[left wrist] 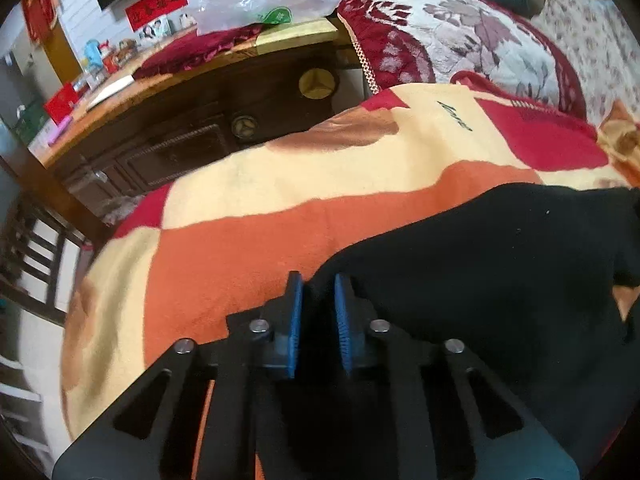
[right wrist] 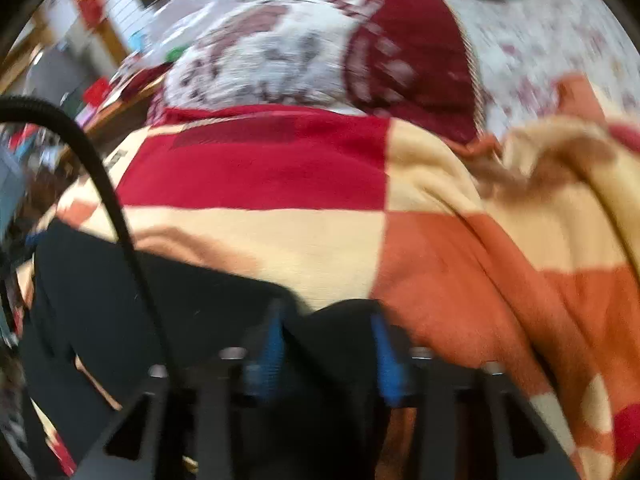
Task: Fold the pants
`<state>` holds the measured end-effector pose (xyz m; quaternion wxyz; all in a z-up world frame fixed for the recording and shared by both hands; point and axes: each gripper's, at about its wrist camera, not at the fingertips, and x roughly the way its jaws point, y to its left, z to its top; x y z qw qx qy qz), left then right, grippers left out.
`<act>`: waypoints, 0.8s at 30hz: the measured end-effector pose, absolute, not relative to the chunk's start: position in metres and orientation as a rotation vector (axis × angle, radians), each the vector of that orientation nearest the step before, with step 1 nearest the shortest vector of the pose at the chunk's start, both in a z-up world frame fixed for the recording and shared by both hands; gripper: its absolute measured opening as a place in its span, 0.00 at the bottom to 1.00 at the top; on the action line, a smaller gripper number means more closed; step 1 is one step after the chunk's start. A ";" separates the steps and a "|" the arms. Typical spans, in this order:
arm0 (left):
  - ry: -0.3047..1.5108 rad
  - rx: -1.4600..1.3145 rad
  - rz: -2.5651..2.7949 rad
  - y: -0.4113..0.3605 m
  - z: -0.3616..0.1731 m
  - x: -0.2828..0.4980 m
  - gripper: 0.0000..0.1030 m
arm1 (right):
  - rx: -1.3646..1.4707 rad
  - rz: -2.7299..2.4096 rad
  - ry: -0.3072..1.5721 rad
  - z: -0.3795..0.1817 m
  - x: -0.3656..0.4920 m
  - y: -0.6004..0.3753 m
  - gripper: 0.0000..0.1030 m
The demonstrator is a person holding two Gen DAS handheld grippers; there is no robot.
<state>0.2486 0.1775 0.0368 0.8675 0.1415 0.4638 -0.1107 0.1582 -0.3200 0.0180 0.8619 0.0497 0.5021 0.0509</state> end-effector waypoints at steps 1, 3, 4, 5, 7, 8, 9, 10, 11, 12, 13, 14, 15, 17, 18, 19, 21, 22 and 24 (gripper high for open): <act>0.964 0.300 -0.227 0.177 0.039 0.248 0.09 | 0.081 0.105 1.048 0.021 0.158 -0.316 0.20; 0.940 0.276 -0.214 0.180 0.050 0.245 0.08 | 0.048 0.091 1.028 0.030 0.155 -0.311 0.18; 0.924 0.252 -0.217 0.183 0.057 0.243 0.07 | 0.046 0.089 1.018 0.034 0.154 -0.312 0.17; 0.903 0.225 -0.225 0.188 0.067 0.240 0.07 | 0.048 0.085 1.002 0.040 0.152 -0.313 0.17; 0.881 0.206 -0.238 0.192 0.080 0.234 0.07 | 0.049 0.083 0.969 0.053 0.146 -0.315 0.17; 0.869 0.211 -0.240 0.193 0.087 0.229 0.07 | 0.048 0.084 0.954 0.060 0.142 -0.315 0.17; 0.861 0.216 -0.243 0.193 0.092 0.224 0.07 | 0.041 0.082 0.940 0.068 0.139 -0.315 0.17; 0.853 0.216 -0.249 0.193 0.097 0.219 0.07 | 0.036 0.081 0.921 0.076 0.134 -0.315 0.17; 0.839 0.213 -0.257 0.194 0.103 0.212 0.07 | 0.039 0.087 0.901 0.086 0.129 -0.315 0.17; 0.827 0.208 -0.262 0.195 0.107 0.206 0.07 | 0.043 0.094 0.885 0.093 0.124 -0.315 0.17; 0.815 0.197 -0.267 0.197 0.112 0.198 0.07 | 0.042 0.096 0.864 0.102 0.117 -0.314 0.17; 0.808 0.188 -0.271 0.199 0.115 0.192 0.07 | 0.041 0.101 0.852 0.106 0.112 -0.314 0.17; 0.802 0.177 -0.276 0.200 0.118 0.185 0.07 | 0.039 0.107 0.841 0.112 0.106 -0.313 0.17; 0.786 0.160 -0.287 0.205 0.123 0.168 0.07 | 0.033 0.114 0.827 0.120 0.089 -0.312 0.17; 0.780 0.155 -0.291 0.207 0.124 0.160 0.07 | 0.027 0.116 0.826 0.122 0.084 -0.312 0.17; 0.772 0.151 -0.295 0.209 0.126 0.149 0.07 | 0.021 0.113 0.826 0.123 0.076 -0.312 0.17; 0.766 0.137 -0.299 0.213 0.128 0.133 0.07 | 0.019 0.104 0.829 0.123 0.062 -0.314 0.17; 0.767 0.128 -0.302 0.215 0.129 0.126 0.07 | 0.024 0.101 0.836 0.121 0.056 -0.316 0.17; 0.767 0.118 -0.308 0.219 0.128 0.109 0.07 | 0.024 0.097 0.851 0.114 0.045 -0.317 0.17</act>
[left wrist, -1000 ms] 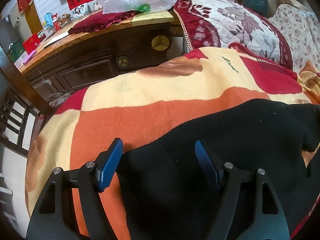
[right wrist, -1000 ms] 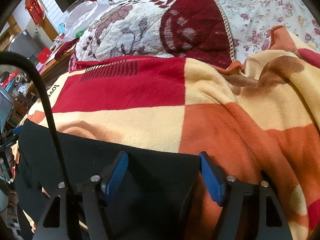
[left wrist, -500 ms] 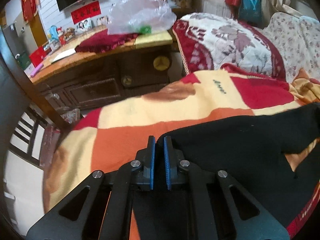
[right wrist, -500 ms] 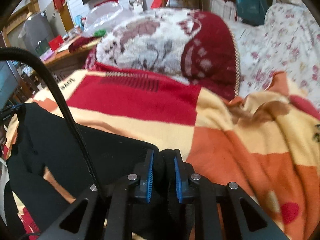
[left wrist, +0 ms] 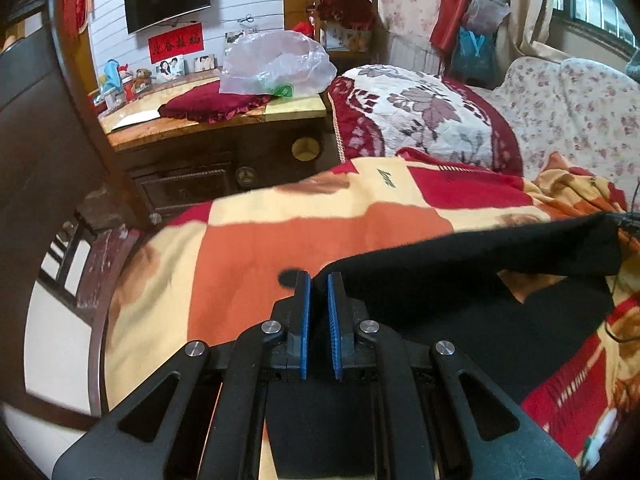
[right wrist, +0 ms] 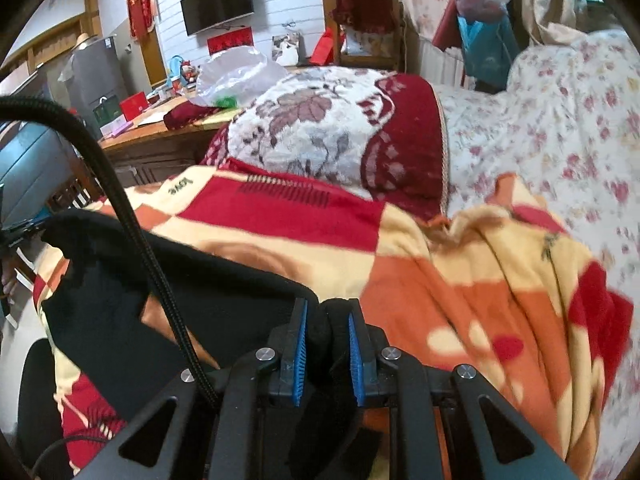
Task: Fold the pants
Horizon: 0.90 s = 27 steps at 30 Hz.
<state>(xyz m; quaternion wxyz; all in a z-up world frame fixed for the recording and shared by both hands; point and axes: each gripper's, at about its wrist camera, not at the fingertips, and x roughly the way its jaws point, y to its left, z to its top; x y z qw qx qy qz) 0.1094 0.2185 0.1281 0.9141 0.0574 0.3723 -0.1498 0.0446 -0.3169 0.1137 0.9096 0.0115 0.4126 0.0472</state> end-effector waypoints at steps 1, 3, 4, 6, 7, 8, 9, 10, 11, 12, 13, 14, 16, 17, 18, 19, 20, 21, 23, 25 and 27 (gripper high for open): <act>0.766 0.115 -0.311 0.220 0.127 0.101 0.07 | 0.018 0.095 0.861 0.110 0.038 -0.316 0.17; 0.773 0.115 -0.316 0.222 0.123 0.084 0.07 | 0.018 0.098 0.878 0.105 0.026 -0.313 0.17; 0.780 0.114 -0.316 0.223 0.119 0.074 0.07 | 0.020 0.101 0.885 0.103 0.019 -0.312 0.17; 0.803 0.113 -0.314 0.225 0.109 0.061 0.07 | 0.014 0.111 0.901 0.099 0.004 -0.310 0.17; 0.817 0.113 -0.306 0.226 0.102 0.055 0.07 | 0.012 0.116 0.915 0.096 -0.003 -0.308 0.17; 0.834 0.110 -0.300 0.228 0.096 0.052 0.07 | 0.006 0.121 0.933 0.092 -0.010 -0.306 0.17; 0.846 0.107 -0.294 0.230 0.091 0.049 0.07 | -0.007 0.126 0.943 0.089 -0.016 -0.303 0.17; 0.860 0.103 -0.282 0.232 0.085 0.045 0.07 | -0.025 0.134 0.954 0.085 -0.020 -0.299 0.17; 0.874 0.094 -0.266 0.236 0.078 0.043 0.07 | -0.041 0.144 0.974 0.081 -0.024 -0.294 0.17; 0.884 0.084 -0.256 0.240 0.074 0.041 0.07 | -0.050 0.158 0.997 0.076 -0.028 -0.290 0.17; 0.893 0.073 -0.245 0.243 0.069 0.038 0.07 | -0.058 0.173 1.023 0.071 -0.030 -0.286 0.17; 0.905 0.057 -0.233 0.248 0.065 0.035 0.07 | -0.062 0.202 1.068 0.064 -0.032 -0.280 0.17; 0.931 0.020 -0.223 0.256 0.059 0.033 0.07 | -0.071 0.254 1.138 0.052 -0.035 -0.272 0.17; 0.945 0.002 -0.220 0.259 0.057 0.031 0.07 | -0.097 0.263 1.163 0.047 -0.039 -0.266 0.19; 0.954 -0.015 -0.216 0.263 0.056 0.029 0.07 | -0.113 0.267 1.176 0.043 -0.041 -0.263 0.20; 0.961 -0.035 -0.214 0.266 0.057 0.028 0.07 | -0.125 0.267 1.195 0.040 -0.042 -0.261 0.26; 0.972 -0.063 -0.214 0.269 0.058 0.028 0.07 | -0.123 0.263 1.204 0.041 -0.043 -0.261 0.28; 0.980 -0.087 -0.217 0.272 0.060 0.027 0.07 | -0.108 0.266 1.204 0.043 -0.044 -0.262 0.28; 0.989 -0.127 -0.230 0.275 0.064 0.026 0.07 | -0.056 0.291 1.190 0.053 -0.047 -0.264 0.31; 0.983 -0.132 -0.229 0.274 0.068 0.025 0.07 | -0.035 0.305 1.200 0.063 -0.051 -0.264 0.36; 0.980 -0.137 -0.237 0.271 0.072 0.025 0.07 | -0.030 0.351 1.196 0.076 -0.057 -0.257 0.38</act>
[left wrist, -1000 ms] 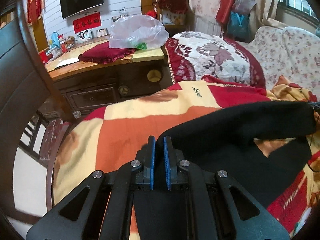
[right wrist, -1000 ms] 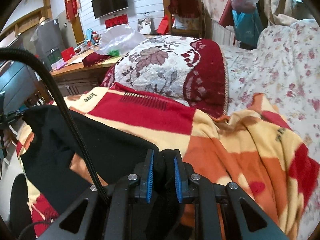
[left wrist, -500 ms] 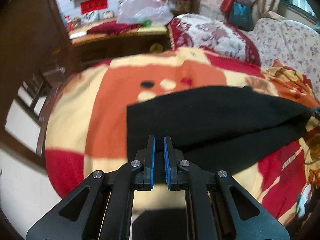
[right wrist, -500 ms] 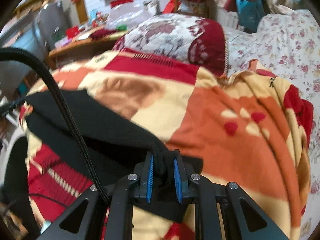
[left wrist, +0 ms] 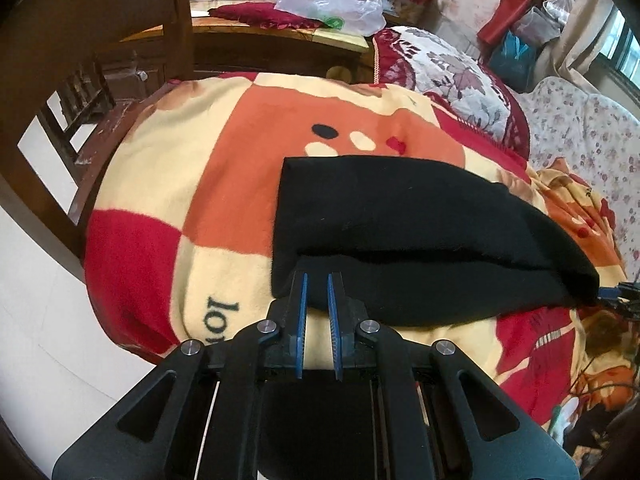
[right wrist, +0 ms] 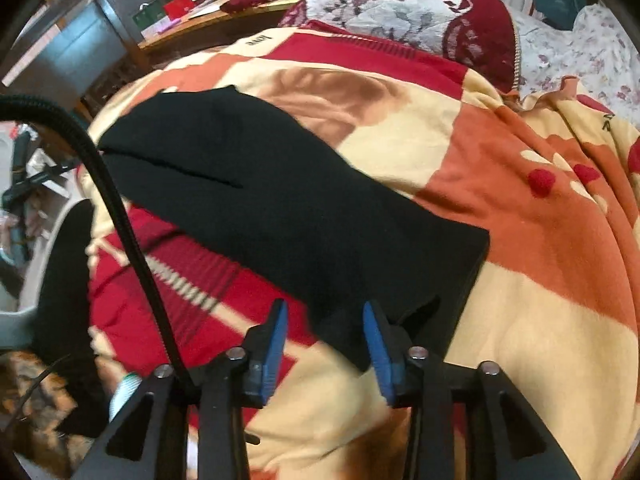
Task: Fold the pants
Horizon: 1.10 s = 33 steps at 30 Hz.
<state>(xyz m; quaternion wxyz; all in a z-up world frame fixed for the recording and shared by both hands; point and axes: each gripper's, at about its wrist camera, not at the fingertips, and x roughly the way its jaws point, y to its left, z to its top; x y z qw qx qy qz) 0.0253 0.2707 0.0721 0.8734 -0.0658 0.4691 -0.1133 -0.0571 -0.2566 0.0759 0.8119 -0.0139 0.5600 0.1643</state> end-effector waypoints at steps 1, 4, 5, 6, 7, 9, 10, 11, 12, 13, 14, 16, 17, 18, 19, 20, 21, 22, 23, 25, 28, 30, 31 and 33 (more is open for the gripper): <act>0.981 -0.148 -0.244 0.269 0.073 0.026 0.07 | -0.029 0.375 1.185 0.081 -0.059 -0.252 0.38; 0.993 -0.236 -0.285 0.264 0.075 0.032 0.07 | 0.007 0.472 1.144 0.098 -0.062 -0.230 0.38; 1.001 -0.265 -0.294 0.264 0.075 0.033 0.07 | 0.020 0.499 1.122 0.102 -0.060 -0.221 0.38; 1.012 -0.297 -0.299 0.262 0.074 0.035 0.07 | 0.032 0.521 1.095 0.105 -0.057 -0.211 0.39; 1.023 -0.322 -0.297 0.260 0.073 0.037 0.07 | 0.038 0.533 1.062 0.108 -0.052 -0.200 0.40; 1.044 -0.344 -0.292 0.254 0.071 0.040 0.08 | 0.030 0.533 0.981 0.110 -0.040 -0.172 0.40; 1.052 -0.358 -0.295 0.252 0.070 0.041 0.08 | 0.014 0.534 0.948 0.109 -0.034 -0.155 0.41; 1.060 -0.379 -0.293 0.250 0.068 0.042 0.08 | -0.012 0.552 0.910 0.105 -0.027 -0.131 0.41; 1.065 -0.400 -0.288 0.249 0.067 0.044 0.08 | -0.025 0.578 0.887 0.101 -0.021 -0.113 0.41; 1.069 -0.423 -0.282 0.249 0.065 0.045 0.08 | -0.034 0.594 0.874 0.097 -0.017 -0.100 0.41; 1.073 -0.448 -0.277 0.248 0.063 0.047 0.08 | -0.049 0.612 0.860 0.090 -0.011 -0.082 0.41; 1.080 -0.480 -0.277 0.247 0.059 0.050 0.08 | -0.084 0.630 0.844 0.077 -0.003 -0.053 0.41; 1.083 -0.500 -0.279 0.246 0.057 0.052 0.08 | -0.114 0.631 0.835 0.069 0.002 -0.037 0.41; 1.084 -0.515 -0.279 0.246 0.055 0.053 0.08 | -0.135 0.627 0.823 0.063 0.004 -0.029 0.41; 1.084 -0.530 -0.277 0.246 0.054 0.053 0.08 | -0.158 0.622 0.811 0.059 0.006 -0.020 0.41; 1.082 -0.539 -0.266 0.246 0.052 0.053 0.08 | -0.186 0.609 0.795 0.054 0.007 -0.011 0.41; 1.079 -0.537 -0.257 0.246 0.052 0.052 0.09 | -0.205 0.594 0.783 0.052 0.009 -0.008 0.41; 1.075 -0.530 -0.248 0.244 0.051 0.052 0.15 | -0.219 0.583 0.779 0.050 0.011 -0.003 0.41; 1.068 -0.525 -0.240 0.243 0.051 0.052 0.21 | -0.221 0.586 0.782 0.047 0.013 0.003 0.41; 1.048 -0.525 -0.237 0.242 0.051 0.051 0.43 | -0.235 0.568 0.770 0.045 0.015 0.010 0.41; 1.040 -0.558 -0.248 0.240 0.048 0.055 0.48 | -0.279 0.558 0.763 0.036 0.022 0.023 0.42; 1.048 -0.561 -0.251 0.239 0.046 0.059 0.48 | -0.305 0.542 0.750 0.033 0.026 0.027 0.42; 1.048 -0.575 -0.251 0.239 0.046 0.062 0.48 | -0.313 0.535 0.734 0.033 0.028 0.030 0.42; 1.048 -0.600 -0.245 0.240 0.046 0.066 0.48 | -0.318 0.535 0.714 0.035 0.034 0.034 0.42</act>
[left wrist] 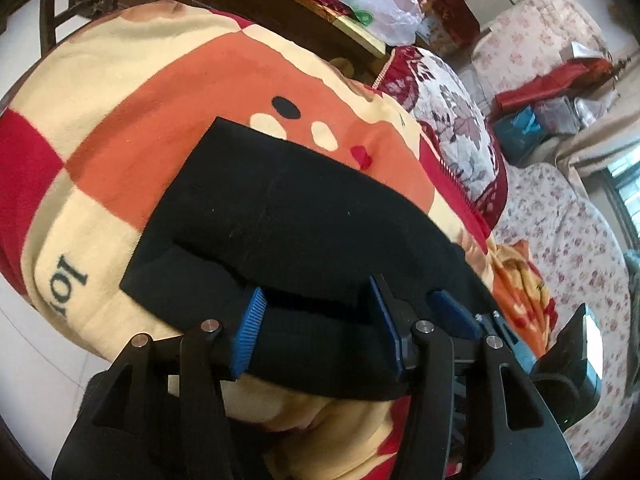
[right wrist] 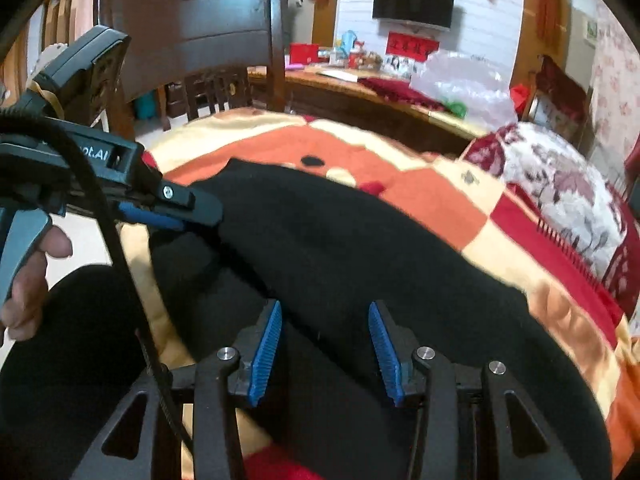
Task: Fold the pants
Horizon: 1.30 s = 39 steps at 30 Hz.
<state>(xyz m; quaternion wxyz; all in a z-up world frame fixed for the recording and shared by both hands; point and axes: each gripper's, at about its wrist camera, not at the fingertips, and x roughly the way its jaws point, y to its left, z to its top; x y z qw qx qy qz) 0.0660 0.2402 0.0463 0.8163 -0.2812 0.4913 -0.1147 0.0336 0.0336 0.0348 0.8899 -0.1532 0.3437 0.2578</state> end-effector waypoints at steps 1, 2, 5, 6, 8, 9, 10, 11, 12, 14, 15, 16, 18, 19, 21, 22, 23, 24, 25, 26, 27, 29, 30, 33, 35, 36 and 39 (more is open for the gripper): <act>1.048 -0.617 -0.239 0.242 0.046 0.068 0.48 | -0.310 0.541 0.716 0.035 0.037 0.034 0.41; 1.047 -0.628 -0.231 0.242 0.047 0.070 0.48 | -0.293 0.553 0.719 0.036 0.040 0.034 0.33; 1.034 -0.656 -0.183 0.247 0.047 0.073 0.48 | -0.239 0.581 0.724 0.041 0.047 0.031 0.20; 1.025 -0.662 -0.167 0.249 0.046 0.073 0.48 | -0.232 0.589 0.727 0.042 0.048 0.032 0.19; 1.014 -0.689 -0.143 0.253 0.045 0.075 0.48 | -0.207 0.609 0.733 0.044 0.049 0.031 0.18; 1.012 -0.711 -0.133 0.255 0.043 0.077 0.48 | -0.197 0.618 0.739 0.043 0.050 0.030 0.17; 1.008 -0.726 -0.126 0.256 0.042 0.080 0.48 | -0.186 0.628 0.751 0.041 0.052 0.029 0.15; 1.003 -0.731 -0.122 0.256 0.041 0.083 0.48 | -0.174 0.634 0.758 0.040 0.053 0.029 0.14; 1.005 -0.726 -0.122 0.255 0.041 0.086 0.48 | -0.157 0.641 0.763 0.041 0.054 0.027 0.13; 1.003 -0.720 -0.147 0.253 0.044 0.088 0.34 | -0.121 0.665 0.776 0.044 0.055 0.024 0.11; 0.998 -0.716 -0.158 0.252 0.046 0.088 0.26 | -0.115 0.675 0.775 0.048 0.053 0.023 0.10; 0.985 -0.709 -0.173 0.253 0.050 0.085 0.20 | -0.112 0.683 0.774 0.050 0.051 0.023 0.09; 0.965 -0.694 -0.185 0.255 0.059 0.080 0.17 | -0.105 0.703 0.772 0.057 0.046 0.022 0.08; 0.949 -0.685 -0.196 0.258 0.065 0.075 0.15 | -0.103 0.718 0.768 0.061 0.041 0.022 0.08; 0.937 -0.663 -0.201 0.262 0.071 0.067 0.14 | -0.104 0.748 0.766 0.067 0.035 0.025 0.08; 0.932 -0.641 -0.192 0.266 0.074 0.062 0.14 | -0.106 0.762 0.769 0.069 0.031 0.028 0.07; 0.934 -0.624 -0.188 0.268 0.074 0.058 0.14 | -0.107 0.779 0.775 0.070 0.026 0.032 0.07; 0.941 -0.605 -0.176 0.270 0.072 0.055 0.14 | -0.108 0.789 0.778 0.071 0.023 0.036 0.07; 0.949 -0.588 -0.158 0.271 0.069 0.053 0.14 | -0.109 0.803 0.786 0.070 0.018 0.042 0.07; 0.965 -0.575 -0.138 0.273 0.062 0.051 0.14 | -0.111 0.818 0.793 0.068 0.014 0.046 0.07; 0.986 -0.571 -0.127 0.275 0.054 0.050 0.14 | -0.117 0.829 0.799 0.065 0.011 0.051 0.07; 1.054 -0.561 -0.110 0.275 0.036 0.051 0.14 | -0.172 0.800 0.812 0.050 0.007 0.063 0.07; 1.059 -0.554 -0.111 0.275 0.033 0.050 0.14 | -0.179 0.785 0.830 0.042 0.009 0.066 0.07; 1.028 -0.498 -0.123 0.271 0.039 0.042 0.15 | -0.117 0.786 0.868 0.033 0.017 0.060 0.07; 1.020 -0.449 -0.111 0.269 0.046 0.039 0.16 | -0.103 0.801 0.879 0.037 0.018 0.057 0.14; 1.020 -0.434 -0.105 0.269 0.049 0.037 0.17 | -0.102 0.806 0.878 0.039 0.017 0.055 0.18; 1.012 -0.410 -0.089 0.270 0.055 0.030 0.18 | -0.069 0.813 0.857 0.052 0.012 0.039 0.32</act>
